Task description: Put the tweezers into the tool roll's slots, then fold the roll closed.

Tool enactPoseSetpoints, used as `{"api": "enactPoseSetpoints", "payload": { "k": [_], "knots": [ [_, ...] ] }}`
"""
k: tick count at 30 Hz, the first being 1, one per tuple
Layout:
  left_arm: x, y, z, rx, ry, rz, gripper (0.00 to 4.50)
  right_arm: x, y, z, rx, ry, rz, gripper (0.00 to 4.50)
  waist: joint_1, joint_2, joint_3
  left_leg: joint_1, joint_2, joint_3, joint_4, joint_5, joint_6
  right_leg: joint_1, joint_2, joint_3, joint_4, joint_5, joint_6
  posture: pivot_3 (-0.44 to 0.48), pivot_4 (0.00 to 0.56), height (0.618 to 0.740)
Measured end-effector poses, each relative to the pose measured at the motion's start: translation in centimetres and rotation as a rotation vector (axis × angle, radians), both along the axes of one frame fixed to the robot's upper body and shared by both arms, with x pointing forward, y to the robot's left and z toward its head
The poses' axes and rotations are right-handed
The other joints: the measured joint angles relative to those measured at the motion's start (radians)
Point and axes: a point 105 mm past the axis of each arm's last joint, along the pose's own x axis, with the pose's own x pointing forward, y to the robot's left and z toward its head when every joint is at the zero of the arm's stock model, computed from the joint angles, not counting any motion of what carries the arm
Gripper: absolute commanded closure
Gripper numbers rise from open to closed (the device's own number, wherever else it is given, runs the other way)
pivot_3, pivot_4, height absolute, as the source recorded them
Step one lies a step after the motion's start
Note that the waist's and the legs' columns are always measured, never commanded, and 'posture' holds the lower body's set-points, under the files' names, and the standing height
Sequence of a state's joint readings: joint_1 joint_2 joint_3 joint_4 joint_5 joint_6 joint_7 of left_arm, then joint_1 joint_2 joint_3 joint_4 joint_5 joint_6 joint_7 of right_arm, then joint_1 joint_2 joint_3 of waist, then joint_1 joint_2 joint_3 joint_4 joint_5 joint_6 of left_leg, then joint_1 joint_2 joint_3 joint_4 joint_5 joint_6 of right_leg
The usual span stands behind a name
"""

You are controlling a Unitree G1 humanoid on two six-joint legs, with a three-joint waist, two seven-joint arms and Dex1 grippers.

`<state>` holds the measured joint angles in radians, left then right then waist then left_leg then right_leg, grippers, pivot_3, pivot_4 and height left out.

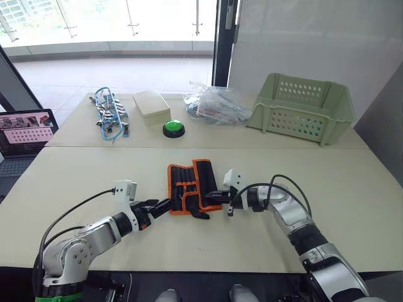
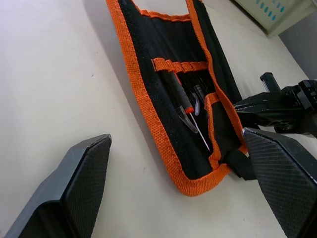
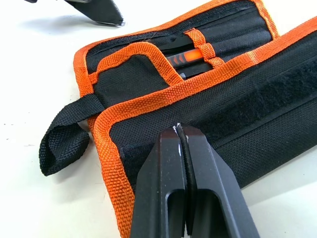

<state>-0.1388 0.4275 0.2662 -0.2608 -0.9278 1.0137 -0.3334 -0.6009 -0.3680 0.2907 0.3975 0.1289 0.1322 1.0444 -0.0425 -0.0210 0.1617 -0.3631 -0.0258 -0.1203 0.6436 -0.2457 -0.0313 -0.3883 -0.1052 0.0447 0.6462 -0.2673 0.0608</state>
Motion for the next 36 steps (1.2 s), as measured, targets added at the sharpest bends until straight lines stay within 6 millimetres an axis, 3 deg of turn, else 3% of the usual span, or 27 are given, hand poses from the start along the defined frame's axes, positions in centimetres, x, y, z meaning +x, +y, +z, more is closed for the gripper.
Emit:
{"api": "enactPoseSetpoints", "payload": {
  "k": [1, 9, 13, 22, 25, 29, 33, 36],
  "knots": [
    [0.2, -0.2, 0.0, -0.002, 0.007, -0.003, 0.58, 0.0, 0.0, 0.0, 0.001, 0.004, -0.006, 4.5, 0.0, 0.0, 0.0, 0.0, 0.0, 0.0, 0.0, 0.0, 0.0, 0.0, 0.0, 0.0, 0.0, 0.0, 0.0, 0.0, 0.15, 0.74],
    [0.4, -2.5, -1.0, -0.047, 0.066, -0.058, 3.2, -0.3, -0.2, 0.0, 0.012, 0.013, -0.038, 4.5, 0.004, 0.0, 0.0, 0.0, -0.001, 0.0, 0.0, 0.0, 0.0, 0.0, -0.001, 0.0, 0.0, 0.0, 0.0, 0.0, 0.15, 0.74],
    [0.5, -2.3, -1.3, -0.057, 0.077, -0.049, 4.49, -0.3, -0.3, 0.1, 0.014, 0.017, -0.054, 4.5, 0.003, 0.0, 0.0, -0.001, -0.001, 0.0, 0.0, 0.0, 0.0, 0.0, -0.001, 0.0, -0.001, 0.0, 0.0, 0.0, 0.15, 0.74],
    [0.6, -1.8, -1.4, -0.063, 0.075, -0.022, 4.49, -0.5, -0.6, 0.0, 0.01, 0.02, -0.062, 4.5, 0.003, 0.0, 0.0, -0.001, -0.001, 0.0, 0.0, 0.0, 0.0, 0.0, -0.001, 0.0, -0.001, 0.0, 0.0, 0.0, 0.15, 0.74],
    [1.6, -1.0, -1.1, -0.013, 0.06, -0.013, 4.49, -0.8, -0.4, 0.1, 0.011, 0.044, -0.056, 4.5, 0.0, -0.001, 0.0, -0.001, 0.0, 0.0, 0.0, 0.0, 0.0, -0.001, 0.0, 0.0, -0.001, 0.0, 0.0, 0.0, 0.15, 0.74],
    [3.5, -0.6, 0.8, 0.045, -0.007, -0.048, 4.49, -0.9, -0.1, 0.0, 0.016, 0.056, -0.054, 4.5, -0.006, -0.001, 0.0, -0.002, 0.0, 0.0, 0.0, 0.0, 0.0, -0.002, 0.001, 0.0, -0.001, 0.0, 0.0, 0.0, 0.15, 0.74],
    [4.7, -1.0, 1.1, 0.096, -0.027, -0.093, 4.49, -0.8, 0.5, -0.1, 0.026, 0.062, -0.059, 4.5, -0.007, -0.001, 0.0, -0.003, 0.001, 0.0, 0.0, 0.0, 0.0, -0.003, 0.001, 0.0, -0.001, 0.0, 0.0, 0.0, 0.15, 0.74],
    [5.4, -2.6, 2.0, 0.108, -0.07, -0.151, 4.49, -0.7, 0.9, -0.1, 0.026, 0.053, -0.072, 4.5, -0.001, -0.001, 0.0, -0.003, 0.0, 0.0, 0.0, 0.0, -0.001, -0.002, 0.001, 0.0, -0.001, 0.0, 0.0, 0.0, 0.15, 0.74]
  ]
}}
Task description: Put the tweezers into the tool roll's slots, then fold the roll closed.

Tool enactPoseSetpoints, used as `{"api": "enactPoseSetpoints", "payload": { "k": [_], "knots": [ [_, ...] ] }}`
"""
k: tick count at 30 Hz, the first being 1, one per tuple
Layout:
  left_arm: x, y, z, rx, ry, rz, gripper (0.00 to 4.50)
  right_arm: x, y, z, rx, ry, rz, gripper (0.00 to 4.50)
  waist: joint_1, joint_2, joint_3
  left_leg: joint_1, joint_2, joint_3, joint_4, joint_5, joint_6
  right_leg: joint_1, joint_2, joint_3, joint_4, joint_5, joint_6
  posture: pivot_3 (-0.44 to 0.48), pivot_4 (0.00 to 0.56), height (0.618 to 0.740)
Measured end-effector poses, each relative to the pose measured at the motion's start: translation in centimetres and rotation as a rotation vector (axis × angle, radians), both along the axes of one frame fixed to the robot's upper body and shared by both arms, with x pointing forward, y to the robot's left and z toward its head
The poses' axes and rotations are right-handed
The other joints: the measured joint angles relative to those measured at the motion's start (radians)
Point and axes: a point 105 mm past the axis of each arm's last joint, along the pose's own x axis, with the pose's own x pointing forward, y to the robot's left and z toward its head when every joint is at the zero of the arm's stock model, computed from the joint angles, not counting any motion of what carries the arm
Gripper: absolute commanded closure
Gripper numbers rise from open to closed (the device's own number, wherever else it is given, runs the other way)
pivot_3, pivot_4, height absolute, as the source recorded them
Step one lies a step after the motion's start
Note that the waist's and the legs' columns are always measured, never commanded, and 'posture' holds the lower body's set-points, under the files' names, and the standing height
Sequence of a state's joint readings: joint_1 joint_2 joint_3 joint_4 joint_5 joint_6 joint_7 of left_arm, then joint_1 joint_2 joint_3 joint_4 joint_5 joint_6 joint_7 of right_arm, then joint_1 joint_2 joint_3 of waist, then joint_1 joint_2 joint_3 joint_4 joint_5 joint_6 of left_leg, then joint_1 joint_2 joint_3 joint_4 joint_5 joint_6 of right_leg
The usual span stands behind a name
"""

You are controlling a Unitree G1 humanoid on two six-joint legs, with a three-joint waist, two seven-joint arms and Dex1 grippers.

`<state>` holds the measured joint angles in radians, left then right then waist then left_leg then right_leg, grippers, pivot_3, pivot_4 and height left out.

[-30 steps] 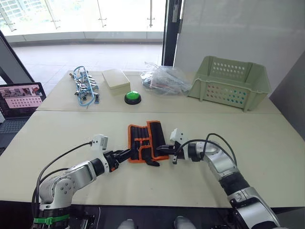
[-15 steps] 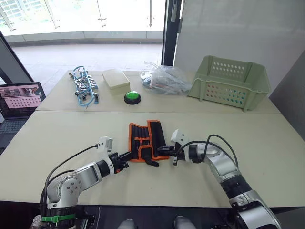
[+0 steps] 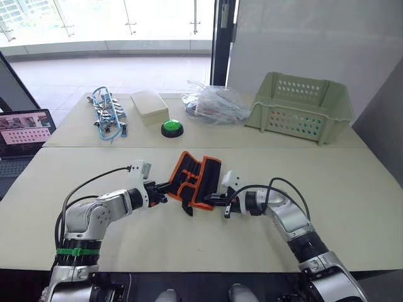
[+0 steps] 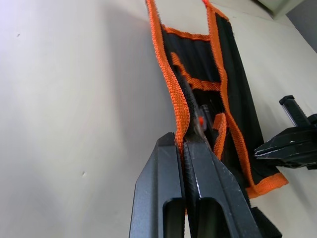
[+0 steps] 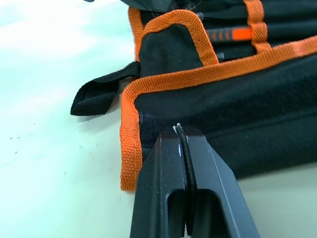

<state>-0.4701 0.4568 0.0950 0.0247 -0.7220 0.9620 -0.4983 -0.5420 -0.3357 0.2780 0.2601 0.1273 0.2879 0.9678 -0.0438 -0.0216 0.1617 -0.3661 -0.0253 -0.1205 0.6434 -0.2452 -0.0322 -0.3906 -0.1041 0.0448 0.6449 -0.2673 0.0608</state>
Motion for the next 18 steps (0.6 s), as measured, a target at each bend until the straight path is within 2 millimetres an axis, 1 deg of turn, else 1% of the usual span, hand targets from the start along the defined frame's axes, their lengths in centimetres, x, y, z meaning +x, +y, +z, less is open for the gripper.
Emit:
{"api": "enactPoseSetpoints", "payload": {
  "k": [3, 5, 9, 13, 18],
  "knots": [
    [0.1, -2.7, 0.9, -0.02, -0.033, -0.092, 4.49, 0.1, 0.4, -0.1, -0.004, -0.003, -0.016, 4.5, 0.005, 0.0, 0.0, 0.0, -0.001, 0.0, 0.0, 0.0, 0.0, 0.001, -0.001, 0.0, -0.001, 0.0, 0.0, 0.0, 0.15, 0.74],
    [-0.1, -4.3, 0.7, -0.001, -0.046, -0.152, 4.49, 0.0, 0.5, -0.2, -0.011, -0.007, -0.018, 4.5, 0.004, 0.0, 0.0, 0.0, -0.001, 0.0, 0.0, 0.0, 0.0, 0.001, -0.001, 0.0, -0.001, 0.0, 0.0, 0.0, 0.15, 0.74],
    [-0.2, -6.5, -0.1, 0.019, -0.06, -0.224, 4.49, 0.1, 0.5, -0.3, -0.014, -0.008, -0.032, 4.5, 0.005, 0.0, 0.0, 0.001, -0.001, 0.0, 0.0, 0.0, 0.0, 0.002, -0.001, 0.0, -0.001, 0.0, 0.0, 0.0, 0.15, 0.74],
    [0.0, -7.9, -0.8, 0.046, -0.066, -0.258, 4.49, 0.2, 0.3, -0.3, -0.017, 0.001, -0.045, 4.5, 0.008, 0.0, -0.001, 0.002, -0.001, 0.0, 0.0, 0.0, 0.0, 0.004, -0.001, 0.0, -0.001, 0.0, 0.0, 0.0, 0.15, 0.74],
    [-0.1, -8.5, -1.1, 0.066, -0.081, -0.291, 4.49, 0.3, 0.1, -0.2, -0.017, 0.004, -0.056, 4.5, 0.009, 0.0, -0.001, 0.002, -0.002, 0.0, 0.0, 0.0, 0.0, 0.004, -0.001, 0.0, -0.001, 0.0, 0.0, 0.0, 0.15, 0.74]
  ]
}}
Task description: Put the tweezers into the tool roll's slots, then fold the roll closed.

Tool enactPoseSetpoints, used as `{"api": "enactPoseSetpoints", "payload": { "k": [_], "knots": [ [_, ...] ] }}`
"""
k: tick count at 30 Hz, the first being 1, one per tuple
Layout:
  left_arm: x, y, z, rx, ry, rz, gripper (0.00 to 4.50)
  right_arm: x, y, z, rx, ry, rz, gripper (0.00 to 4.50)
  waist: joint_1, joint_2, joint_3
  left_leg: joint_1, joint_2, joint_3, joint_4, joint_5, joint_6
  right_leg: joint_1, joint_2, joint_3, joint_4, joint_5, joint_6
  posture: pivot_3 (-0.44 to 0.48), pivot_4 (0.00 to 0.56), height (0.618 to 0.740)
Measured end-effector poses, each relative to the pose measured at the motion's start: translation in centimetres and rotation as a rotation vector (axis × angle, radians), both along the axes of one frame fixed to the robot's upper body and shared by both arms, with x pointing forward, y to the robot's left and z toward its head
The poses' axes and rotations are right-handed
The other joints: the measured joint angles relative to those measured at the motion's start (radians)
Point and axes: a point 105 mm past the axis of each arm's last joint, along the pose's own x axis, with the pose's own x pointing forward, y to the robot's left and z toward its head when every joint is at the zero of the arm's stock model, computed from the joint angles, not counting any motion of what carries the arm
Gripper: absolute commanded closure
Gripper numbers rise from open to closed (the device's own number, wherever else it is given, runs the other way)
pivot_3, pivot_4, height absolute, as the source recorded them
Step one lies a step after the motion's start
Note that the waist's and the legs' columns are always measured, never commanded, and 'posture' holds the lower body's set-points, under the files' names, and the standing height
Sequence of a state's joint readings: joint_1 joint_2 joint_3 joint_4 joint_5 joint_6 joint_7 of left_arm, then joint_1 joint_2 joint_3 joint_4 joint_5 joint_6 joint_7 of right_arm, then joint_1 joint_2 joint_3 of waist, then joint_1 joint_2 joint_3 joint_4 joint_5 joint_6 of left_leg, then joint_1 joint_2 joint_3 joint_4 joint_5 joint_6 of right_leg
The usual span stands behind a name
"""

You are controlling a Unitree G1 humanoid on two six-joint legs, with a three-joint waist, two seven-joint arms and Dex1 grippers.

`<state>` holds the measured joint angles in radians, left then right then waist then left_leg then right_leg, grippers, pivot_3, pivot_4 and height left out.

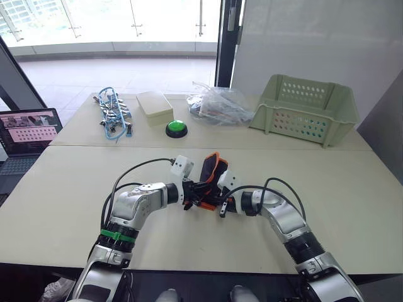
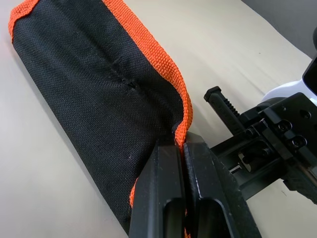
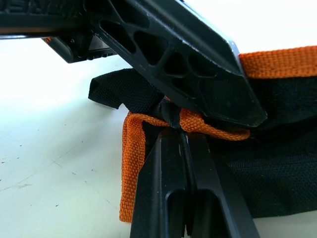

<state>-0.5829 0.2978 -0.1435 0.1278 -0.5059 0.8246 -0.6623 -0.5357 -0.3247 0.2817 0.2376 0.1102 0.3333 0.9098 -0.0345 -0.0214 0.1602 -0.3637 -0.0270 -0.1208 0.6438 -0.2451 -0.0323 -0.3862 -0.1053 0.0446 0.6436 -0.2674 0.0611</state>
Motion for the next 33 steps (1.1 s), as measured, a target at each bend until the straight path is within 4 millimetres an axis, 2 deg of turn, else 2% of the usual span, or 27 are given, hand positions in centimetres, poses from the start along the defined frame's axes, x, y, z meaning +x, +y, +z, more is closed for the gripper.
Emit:
{"api": "enactPoseSetpoints", "payload": {
  "k": [4, 6, 11, 15, 18, 22, 33],
  "knots": [
    [-0.1, -0.3, 0.0, 0.0, -0.013, -0.016, 4.49, 0.0, -0.1, 0.0, -0.003, 0.0, -0.002, 4.5, 0.002, 0.0, 0.0, 0.0, 0.0, 0.0, 0.0, 0.0, 0.0, 0.0, 0.0, 0.0, 0.0, 0.0, 0.0, 0.0, 0.15, 0.74],
    [0.0, 0.2, 0.0, -0.012, -0.01, 0.005, 4.49, 0.0, -0.1, 0.0, -0.004, -0.001, -0.003, 4.5, 0.003, 0.0, 0.0, 0.0, 0.0, 0.0, 0.0, 0.0, 0.0, 0.0, 0.0, 0.0, 0.0, 0.0, 0.0, 0.0, 0.15, 0.74],
    [0.5, 2.6, 0.5, -0.053, -0.079, 0.091, 4.49, 0.0, 0.1, 0.0, -0.007, -0.005, -0.004, 4.5, -0.002, 0.0, 0.0, 0.0, 0.0, 0.0, 0.0, 0.0, 0.0, -0.001, 0.0, 0.0, 0.0, 0.0, 0.0, 0.0, 0.15, 0.74],
    [-0.3, 4.9, 1.7, -0.09, -0.148, 0.114, 4.49, 0.0, 0.1, 0.0, -0.009, -0.005, -0.006, 4.5, -0.001, 0.0, 0.0, 0.0, 0.0, 0.0, 0.0, 0.0, 0.0, -0.001, 0.0, 0.0, 0.0, 0.0, 0.0, 0.0, 0.15, 0.74],
    [-1.5, 3.6, 2.0, -0.141, -0.139, 0.069, 4.49, 0.2, 0.1, 0.0, -0.013, -0.004, -0.006, 4.5, -0.001, 0.0, 0.0, 0.0, 0.0, 0.0, 0.0, 0.0, 0.0, 0.0, 0.0, 0.0, 0.0, 0.0, 0.0, 0.0, 0.15, 0.74],
    [-2.2, 1.6, 1.0, -0.119, -0.115, 0.004, 4.49, 0.2, 0.4, 0.0, -0.021, -0.002, 0.006, 4.5, -0.006, 0.0, 0.0, 0.001, 0.0, 0.0, 0.0, 0.0, 0.0, 0.0, 0.0, 0.0, 0.001, 0.0, 0.0, 0.0, 0.15, 0.74],
    [-1.4, 1.2, -0.9, 0.047, -0.167, -0.052, 4.49, 0.3, 0.3, -0.2, -0.025, 0.009, 0.0, 4.5, -0.006, 0.001, -0.002, 0.005, 0.0, 0.0, 0.0, 0.0, 0.0, 0.004, 0.0, 0.0, 0.0, 0.0, 0.0, 0.0, 0.15, 0.74]
  ]
}}
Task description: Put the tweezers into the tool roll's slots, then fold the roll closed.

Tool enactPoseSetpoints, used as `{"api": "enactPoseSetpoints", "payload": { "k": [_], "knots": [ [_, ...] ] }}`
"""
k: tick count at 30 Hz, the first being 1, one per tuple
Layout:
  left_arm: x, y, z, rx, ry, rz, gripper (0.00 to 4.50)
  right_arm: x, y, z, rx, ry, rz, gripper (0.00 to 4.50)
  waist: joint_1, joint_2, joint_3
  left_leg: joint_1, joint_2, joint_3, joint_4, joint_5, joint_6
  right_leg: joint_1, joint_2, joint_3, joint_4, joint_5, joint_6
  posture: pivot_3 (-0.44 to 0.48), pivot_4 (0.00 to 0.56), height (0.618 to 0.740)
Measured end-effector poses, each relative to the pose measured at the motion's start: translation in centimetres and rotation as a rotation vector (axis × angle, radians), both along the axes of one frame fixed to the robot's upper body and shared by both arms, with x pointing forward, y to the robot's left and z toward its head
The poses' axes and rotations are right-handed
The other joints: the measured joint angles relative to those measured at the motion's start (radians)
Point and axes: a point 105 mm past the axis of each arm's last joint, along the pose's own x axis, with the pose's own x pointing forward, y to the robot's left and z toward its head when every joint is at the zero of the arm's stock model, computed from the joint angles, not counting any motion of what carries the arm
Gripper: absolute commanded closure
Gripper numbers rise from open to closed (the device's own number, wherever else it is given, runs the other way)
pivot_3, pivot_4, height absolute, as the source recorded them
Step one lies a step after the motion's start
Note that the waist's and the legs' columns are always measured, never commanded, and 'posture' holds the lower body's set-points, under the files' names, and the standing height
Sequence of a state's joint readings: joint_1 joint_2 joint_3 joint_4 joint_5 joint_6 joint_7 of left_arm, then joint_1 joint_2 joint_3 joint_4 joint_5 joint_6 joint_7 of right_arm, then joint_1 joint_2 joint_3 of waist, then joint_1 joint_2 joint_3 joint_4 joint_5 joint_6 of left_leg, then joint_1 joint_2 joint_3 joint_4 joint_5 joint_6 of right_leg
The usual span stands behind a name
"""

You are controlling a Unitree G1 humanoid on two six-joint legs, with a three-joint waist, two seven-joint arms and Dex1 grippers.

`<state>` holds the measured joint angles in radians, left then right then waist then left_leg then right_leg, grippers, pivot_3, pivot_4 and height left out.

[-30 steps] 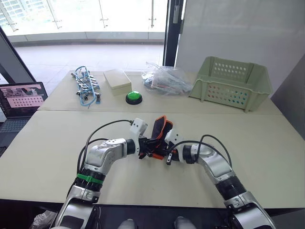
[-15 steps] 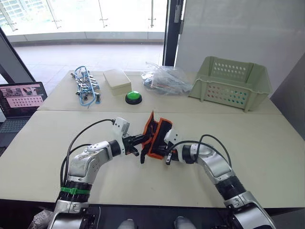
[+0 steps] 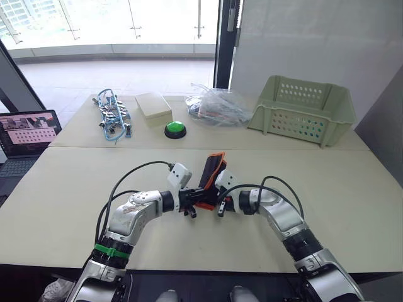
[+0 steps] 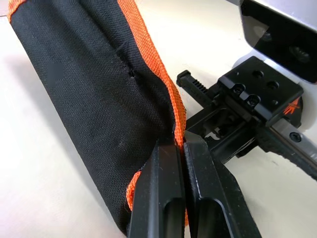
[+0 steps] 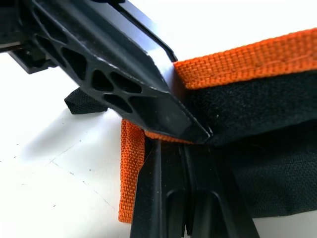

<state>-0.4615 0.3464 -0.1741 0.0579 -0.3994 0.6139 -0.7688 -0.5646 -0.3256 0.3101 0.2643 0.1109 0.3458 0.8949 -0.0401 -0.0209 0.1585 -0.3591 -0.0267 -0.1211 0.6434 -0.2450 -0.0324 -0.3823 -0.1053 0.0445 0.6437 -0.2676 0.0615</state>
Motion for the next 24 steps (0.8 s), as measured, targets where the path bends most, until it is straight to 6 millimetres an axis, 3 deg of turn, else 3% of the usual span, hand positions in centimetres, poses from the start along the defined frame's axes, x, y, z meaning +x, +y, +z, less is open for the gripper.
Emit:
{"api": "enactPoseSetpoints", "payload": {
  "k": [6, 10, 13, 16, 20, 24],
  "knots": [
    [-0.2, 0.1, -1.2, 0.006, 0.009, -0.007, 4.49, 0.0, -0.9, 0.4, 0.107, 0.145, -0.058, 4.5, 0.01, 0.0, 0.0, 0.0, 0.0, 0.0, 0.0, 0.0, 0.0, 0.001, 0.0, 0.0, -0.001, 0.0, 0.0, 0.0, 0.15, 0.74],
    [-0.4, -0.2, -1.7, 0.021, -0.002, -0.02, 4.49, 0.6, -2.8, 1.3, 0.214, 0.268, -0.144, 4.5, 0.014, 0.001, 0.0, -0.003, 0.0, 0.0, 0.0, 0.0, 0.0, -0.002, 0.0, 0.0, -0.001, 0.0, 0.0, 0.0, 0.15, 0.74],
    [-0.3, -0.5, -1.6, 0.039, -0.016, -0.035, 4.49, 2.6, -5.4, 4.6, 0.262, 0.233, -0.229, 4.5, 0.014, 0.002, 0.001, -0.006, 0.0, 0.0, 0.0, 0.0, 0.0, -0.005, 0.0, 0.0, -0.001, 0.0, 0.0, 0.0, 0.15, 0.74],
    [-0.3, -0.6, -1.5, 0.06, -0.031, -0.049, 4.49, 3.8, -6.6, 7.9, 0.32, 0.159, -0.261, 4.5, 0.014, 0.002, 0.001, -0.006, 0.0, 0.0, -0.001, 0.0, 0.001, -0.005, 0.0, 0.0, -0.001, 0.0, 0.0, 0.0, 0.15, 0.74],
    [-0.3, -0.7, -1.5, 0.074, -0.039, -0.055, 4.49, 4.5, -5.9, 10.0, 0.39, 0.124, -0.248, 4.5, 0.013, 0.002, 0.001, -0.006, 0.0, 0.0, -0.001, 0.0, 0.001, -0.005, 0.0, 0.0, -0.002, 0.0, 0.0, 0.0, 0.15, 0.74],
    [-0.3, -0.9, -1.5, 0.1, -0.046, -0.066, 4.49, 4.2, -3.9, 9.1, 0.313, 0.105, -0.194, 4.5, 0.016, 0.002, 0.001, -0.007, 0.0, 0.0, 0.0, 0.0, 0.001, -0.005, 0.0, 0.0, -0.002, 0.0, 0.0, 0.0, 0.15, 0.74]
  ]
}}
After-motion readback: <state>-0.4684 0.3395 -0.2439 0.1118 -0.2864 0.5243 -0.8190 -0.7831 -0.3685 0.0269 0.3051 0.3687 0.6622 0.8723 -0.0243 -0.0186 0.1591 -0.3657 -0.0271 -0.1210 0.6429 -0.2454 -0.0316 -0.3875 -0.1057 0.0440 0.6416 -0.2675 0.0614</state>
